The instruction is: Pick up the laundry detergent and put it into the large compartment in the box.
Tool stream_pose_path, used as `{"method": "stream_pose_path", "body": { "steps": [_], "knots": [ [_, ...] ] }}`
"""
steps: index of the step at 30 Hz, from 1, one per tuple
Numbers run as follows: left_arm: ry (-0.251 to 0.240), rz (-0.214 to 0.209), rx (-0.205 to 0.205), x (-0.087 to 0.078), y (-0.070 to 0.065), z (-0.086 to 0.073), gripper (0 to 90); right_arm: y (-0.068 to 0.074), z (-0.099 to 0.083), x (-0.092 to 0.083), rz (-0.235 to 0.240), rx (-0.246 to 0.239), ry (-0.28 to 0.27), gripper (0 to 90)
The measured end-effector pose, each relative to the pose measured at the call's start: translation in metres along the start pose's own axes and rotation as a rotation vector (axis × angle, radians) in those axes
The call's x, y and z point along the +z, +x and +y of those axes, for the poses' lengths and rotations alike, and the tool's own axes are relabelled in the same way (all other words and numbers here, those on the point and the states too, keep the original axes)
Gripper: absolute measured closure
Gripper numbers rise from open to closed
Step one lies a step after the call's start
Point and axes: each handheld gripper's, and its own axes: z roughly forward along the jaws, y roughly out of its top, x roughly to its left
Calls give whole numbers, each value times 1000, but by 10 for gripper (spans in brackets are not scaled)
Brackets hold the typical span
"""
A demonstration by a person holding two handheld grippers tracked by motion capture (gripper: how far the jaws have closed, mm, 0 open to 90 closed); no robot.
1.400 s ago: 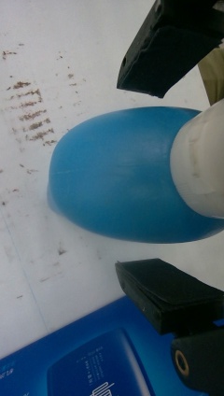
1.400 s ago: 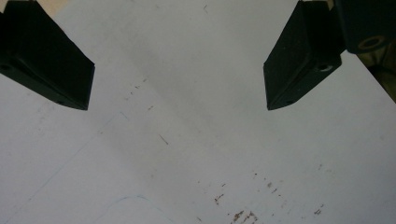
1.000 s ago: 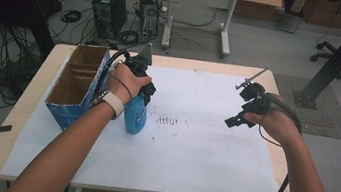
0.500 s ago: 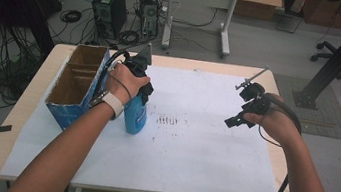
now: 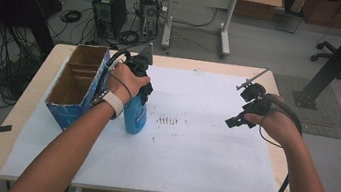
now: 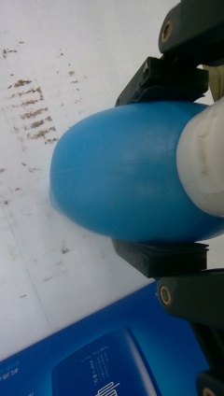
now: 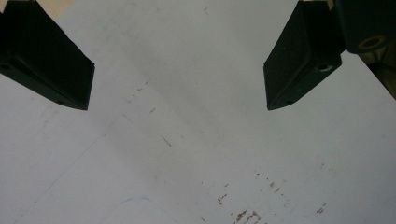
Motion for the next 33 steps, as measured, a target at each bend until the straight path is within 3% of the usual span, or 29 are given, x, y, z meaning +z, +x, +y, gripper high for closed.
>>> {"method": "stream_pose_path", "body": {
  "steps": [17,33],
  "knots": [
    [-5,9,8,-5,1,-2,374,0,0,-2,-4,-1,-2,88],
    [-32,11,14,-35,-1,-9,374,2,-1,-8,-9,0,-12,88]
  ]
}}
